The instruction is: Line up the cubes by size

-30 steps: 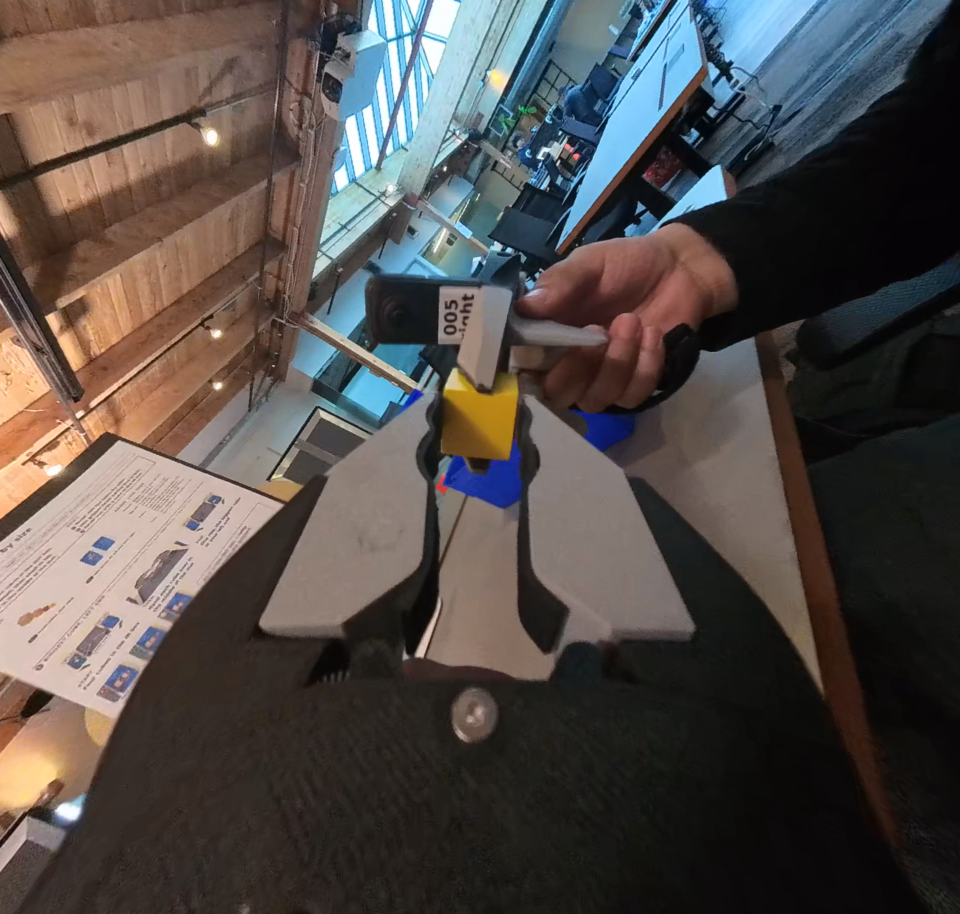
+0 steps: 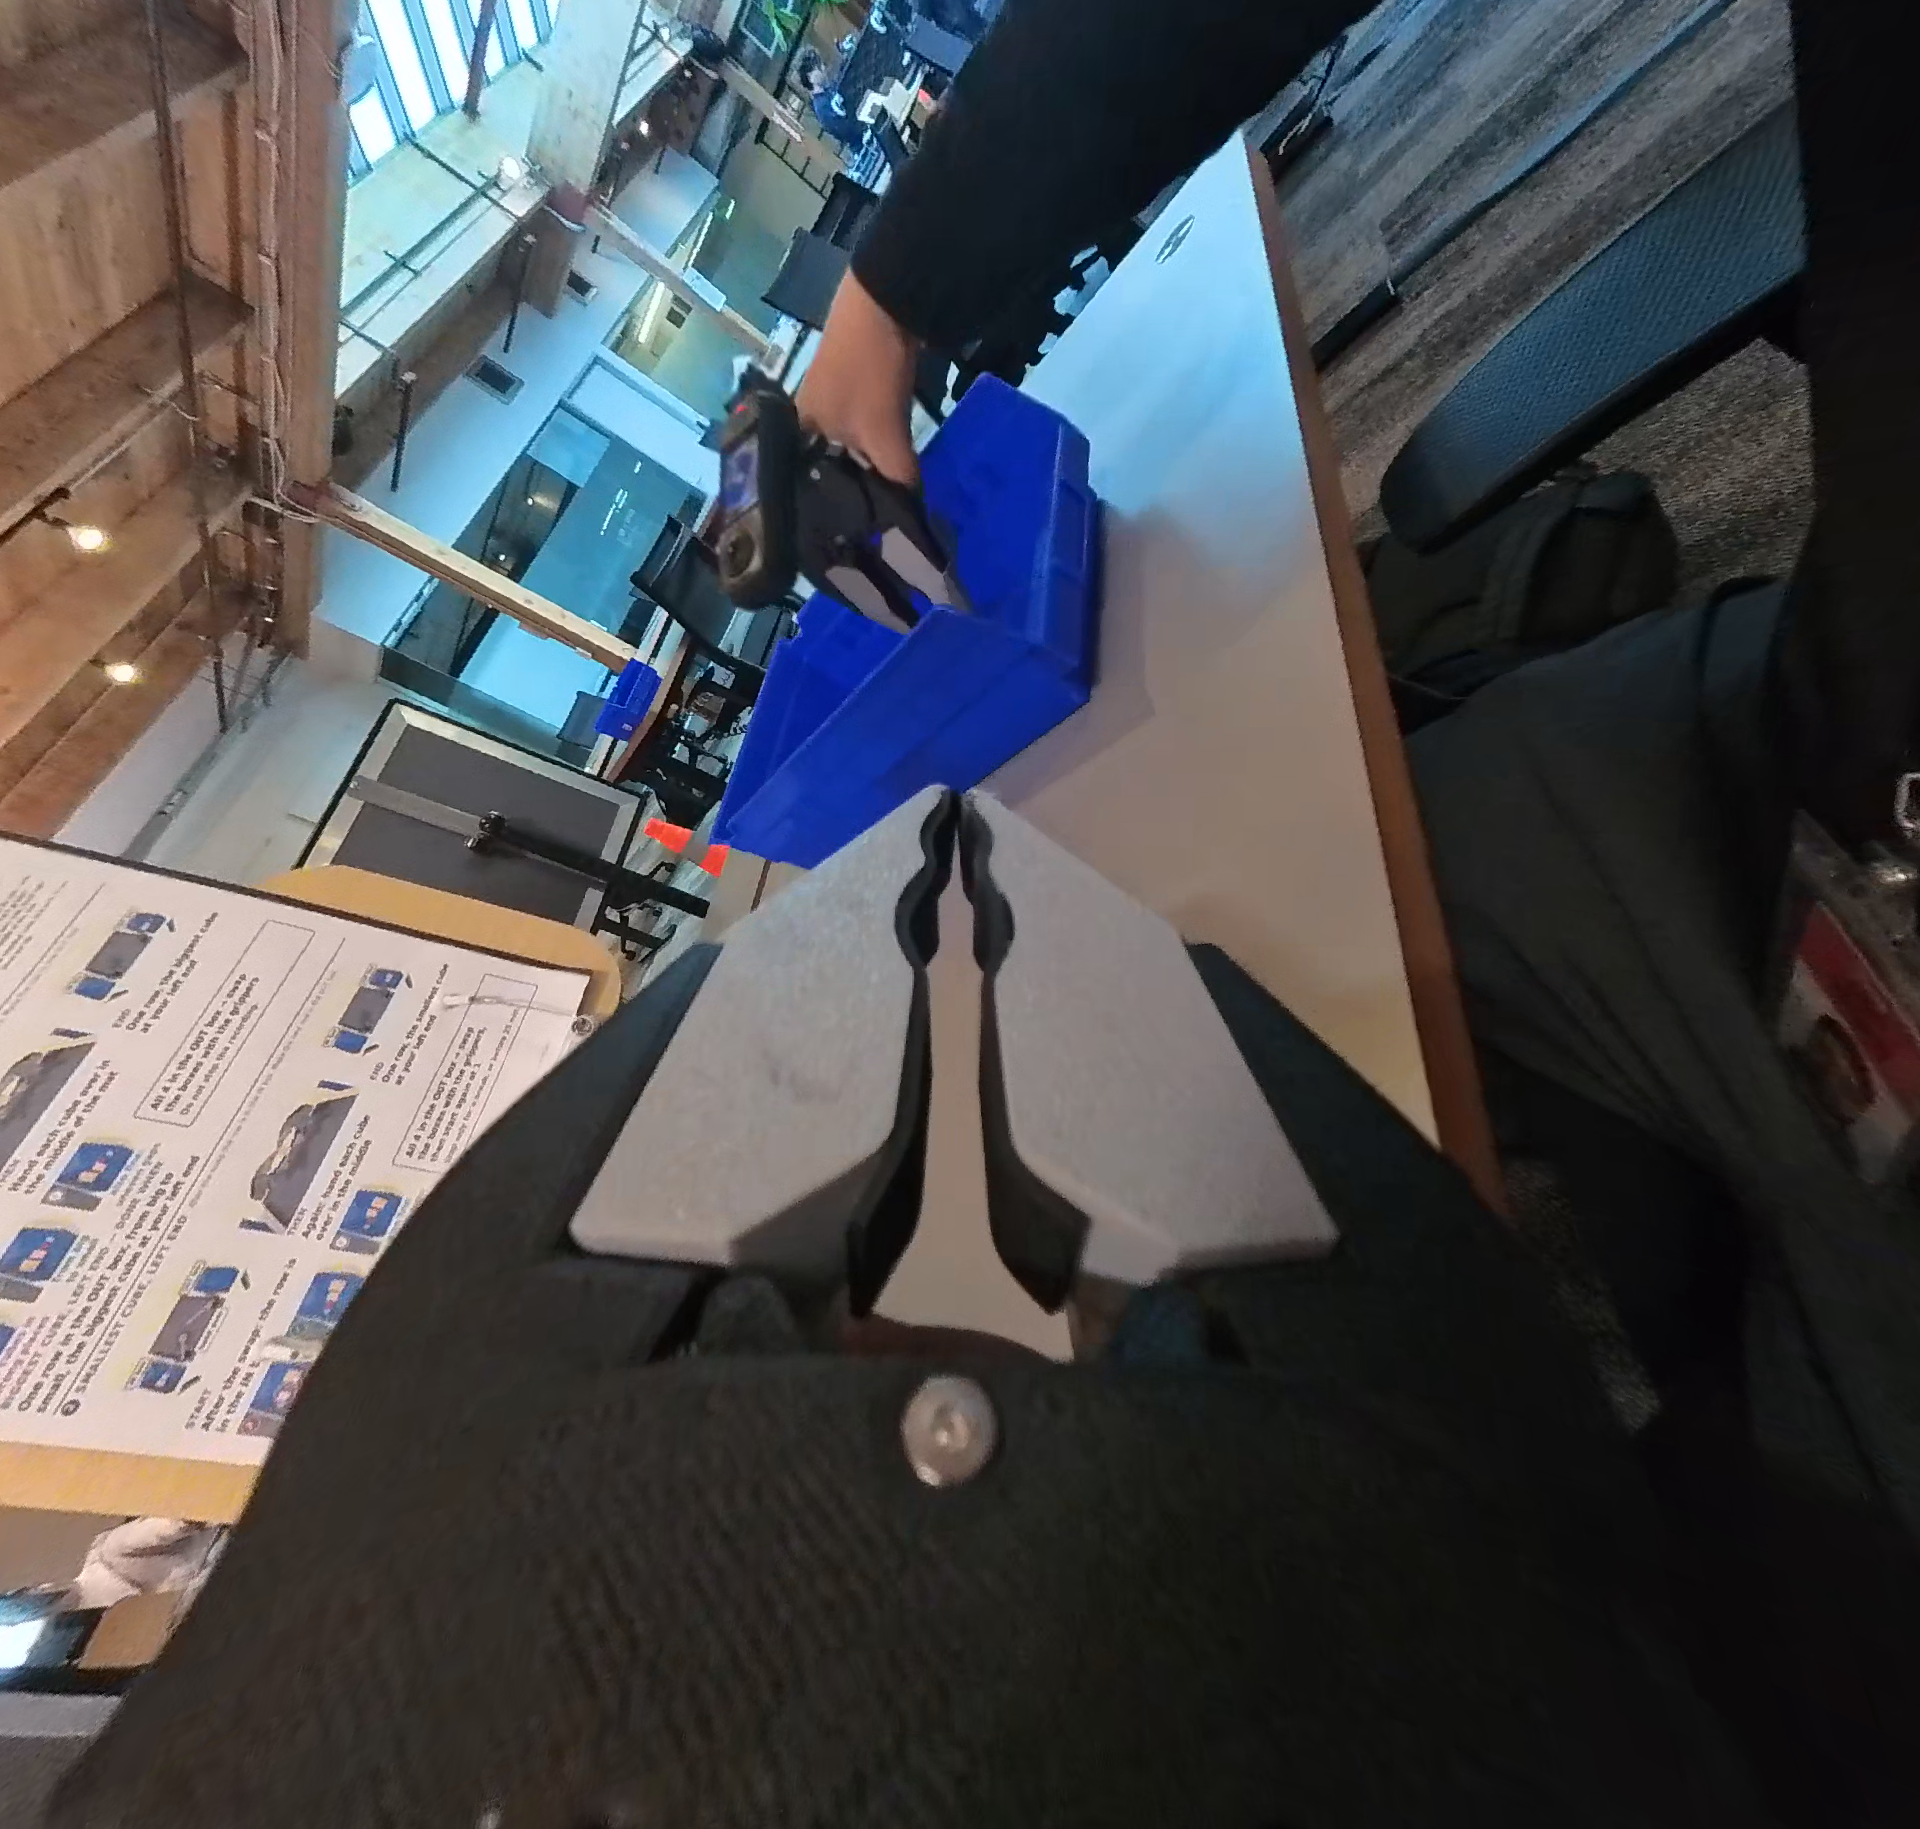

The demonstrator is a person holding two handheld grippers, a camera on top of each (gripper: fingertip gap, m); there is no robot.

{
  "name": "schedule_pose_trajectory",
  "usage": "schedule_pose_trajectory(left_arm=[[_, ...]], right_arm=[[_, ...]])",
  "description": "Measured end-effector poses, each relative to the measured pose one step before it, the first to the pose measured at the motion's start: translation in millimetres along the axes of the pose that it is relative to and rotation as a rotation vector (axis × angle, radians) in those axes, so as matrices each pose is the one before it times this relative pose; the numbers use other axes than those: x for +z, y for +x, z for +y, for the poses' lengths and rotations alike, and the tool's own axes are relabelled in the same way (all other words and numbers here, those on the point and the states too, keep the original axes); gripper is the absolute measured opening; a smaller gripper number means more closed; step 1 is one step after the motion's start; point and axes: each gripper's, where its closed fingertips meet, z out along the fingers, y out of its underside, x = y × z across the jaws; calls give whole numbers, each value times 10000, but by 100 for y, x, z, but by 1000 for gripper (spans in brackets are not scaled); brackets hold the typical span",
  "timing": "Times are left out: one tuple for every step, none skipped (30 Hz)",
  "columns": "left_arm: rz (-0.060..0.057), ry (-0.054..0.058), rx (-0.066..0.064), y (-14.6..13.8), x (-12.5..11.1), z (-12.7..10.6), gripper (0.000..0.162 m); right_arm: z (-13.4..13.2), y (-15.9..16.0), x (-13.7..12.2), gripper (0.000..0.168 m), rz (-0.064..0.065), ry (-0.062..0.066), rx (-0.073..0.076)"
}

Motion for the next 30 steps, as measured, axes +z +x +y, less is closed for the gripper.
schedule_pose_trajectory(left_arm=[[-98, -38, 69, -131, -20, 181, 0], [-84, -40, 89, -83, -34, 165, 0], [-11, -36, 19, -5, -22, 119, 0], [48, -15, -48, 47, -15, 44, 0], [51, 20, -56, 53, -28, -5, 0], [48, 20, -38, 65, -29, -29, 0], [55, -23, -24, 85, -18, 43, 0], [48, -81, 1, 87, -38, 130, 0], [63, -151, 15, 117, -48, 257, 1], [122, -233, -14, 203, -61, 428, 2], [144, -290, -50, 201, -93, 544, 3], [110, -263, -84, 103, -123, 539, 3], [141, -204, -110, 119, -212, 487, 3], [166, -185, -141, 113, -292, 501, 3], [88, -216, -202, -53, -361, 578, 3], [79, -266, -273, -105, -435, 708, 4], [59, -280, -295, -146, -472, 783, 8], [-107, -295, -307, -393, -515, 843, 10], [-305, -360, -373, -774, -523, 956, 10], [-485, -430, -474, -1207, -523, 1026, 11], [-714, -441, -575, -1732, -519, 1018, 12], [-787, -409, -626, -2010, -495, 936, 12], [-492, -390, -457, -1728, -359, 825, 11], [-167, -394, -213, -1384, -166, 694, 11], [30, -430, -88, -1245, 63, 617, 11], [171, -533, -153, -1180, 313, 694, 11], [394, -714, -108, -931, 527, 915, 18], [452, -751, 256, -789, 701, 978, 25], [394, -581, 810, -623, 819, 879, 32], [516, -358, 1235, -83, 910, 901, 40]], right_arm=[[14, 85, 383, 27, -32, -244, -55], [-430, -110, 216, 27, -117, 53, -86], [-815, -378, 147, 27, -236, 315, -142], [74, -45, 134, 27, -76, -232, -66], [-22, 72, 34, 27, -60, -72, 19], [-65, 8, -7, 26, -89, 43, 86], [110, 9, 17, 27, -95, -32, 154], [185, 160, -33, 34, 17, -85, 235], [306, 9, -110, 52, -46, -176, 228], [291, -247, -206, 60, -166, -133, 233], [303, -202, -354, 59, -77, -103, 147], [213, -105, -537, 60, 69, 19, 77], [41, 0, -789, 60, 200, 199, 97], [-216, 12, -1088, 61, 239, 429, 176], [-680, 97, -1343, 60, 335, 726, 255], [-1221, 164, -1506, 59, 445, 949, 315], [-1759, -254, -1538, 59, 331, 1093, 312], [-2412, -1022, -1420, 60, 50, 1260, 212], [-3002, -1783, -1133, 60, -198, 1413, 33], [-3017, -2179, -682, 60, -225, 1324, -129], [-2622, -2126, -232, 60, -89, 1043, -286], [-2172, -1942, 114, 60, 28, 752, -413], [-1832, -1922, 362, 61, -35, 503, -536], [-1522, -1822, 539, 60, -138, 248, -583], [-1170, -1547, 631, 61, -183, -14, -547], [-1005, -1188, 639, 62, -149, -112, -456], [-915, -880, 580, 62, -119, -97, -380], [-762, -543, 511, 62, -15, -60, -325], [-519, -214, 443, 62, 99, -49, -288], [-351, -76, 366, 62, 137, 13, -223]])
